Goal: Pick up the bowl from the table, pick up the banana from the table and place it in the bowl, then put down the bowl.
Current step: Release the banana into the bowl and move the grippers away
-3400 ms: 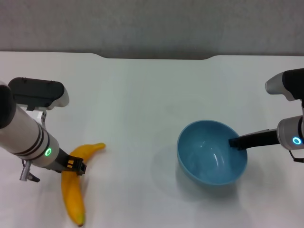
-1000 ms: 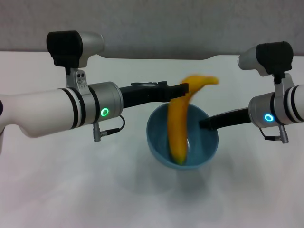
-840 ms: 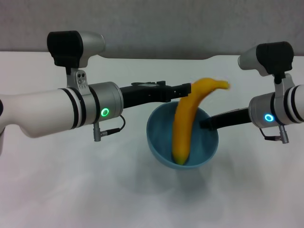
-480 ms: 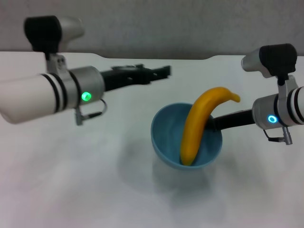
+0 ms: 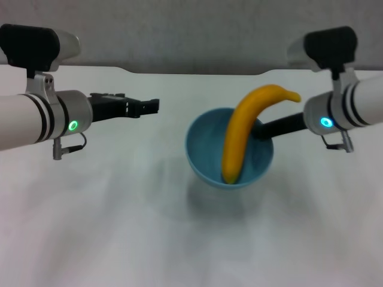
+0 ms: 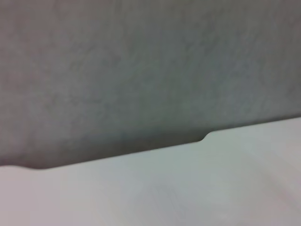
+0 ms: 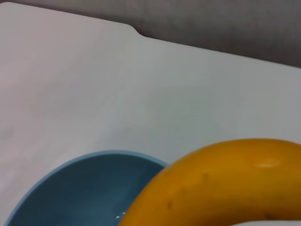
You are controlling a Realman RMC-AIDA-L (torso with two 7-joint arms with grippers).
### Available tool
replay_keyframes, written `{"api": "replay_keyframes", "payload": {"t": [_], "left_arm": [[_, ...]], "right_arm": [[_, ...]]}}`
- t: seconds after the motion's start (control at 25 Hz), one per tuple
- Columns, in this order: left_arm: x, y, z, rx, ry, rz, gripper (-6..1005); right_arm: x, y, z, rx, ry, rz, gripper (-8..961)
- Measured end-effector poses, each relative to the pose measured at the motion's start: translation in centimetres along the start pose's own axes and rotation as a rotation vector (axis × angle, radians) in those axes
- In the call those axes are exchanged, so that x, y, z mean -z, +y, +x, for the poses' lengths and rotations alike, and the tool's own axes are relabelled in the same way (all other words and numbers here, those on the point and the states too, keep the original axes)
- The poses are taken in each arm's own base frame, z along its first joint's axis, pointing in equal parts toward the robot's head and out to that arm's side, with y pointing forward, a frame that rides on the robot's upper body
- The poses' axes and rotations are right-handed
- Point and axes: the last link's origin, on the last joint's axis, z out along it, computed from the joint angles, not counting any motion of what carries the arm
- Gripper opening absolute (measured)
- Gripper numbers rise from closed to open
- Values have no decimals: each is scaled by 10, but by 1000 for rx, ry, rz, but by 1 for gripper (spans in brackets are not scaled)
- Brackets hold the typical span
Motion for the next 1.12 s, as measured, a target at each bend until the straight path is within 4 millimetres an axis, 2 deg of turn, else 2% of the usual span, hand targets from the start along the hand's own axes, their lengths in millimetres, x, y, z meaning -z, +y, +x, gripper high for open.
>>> {"api": "replay_keyframes", "payload": {"t": [0.24,0.36,0.72,1.12], "left_arm": [[-6,-9,-4,-2,-48,50,907],[-7,-12,-8,-1,-60,59,907],[-7,-14,-10,13,-57,72,907],[-6,-19,-18,30,-69,81,907]], "right_arm": [[-6,9,-12,24,0,5,29],[-9,17,-10,27,18,-19,29],[-19,37,14,-11,98,-110,34],[-22,30,45,-68,163,-113,42]]}}
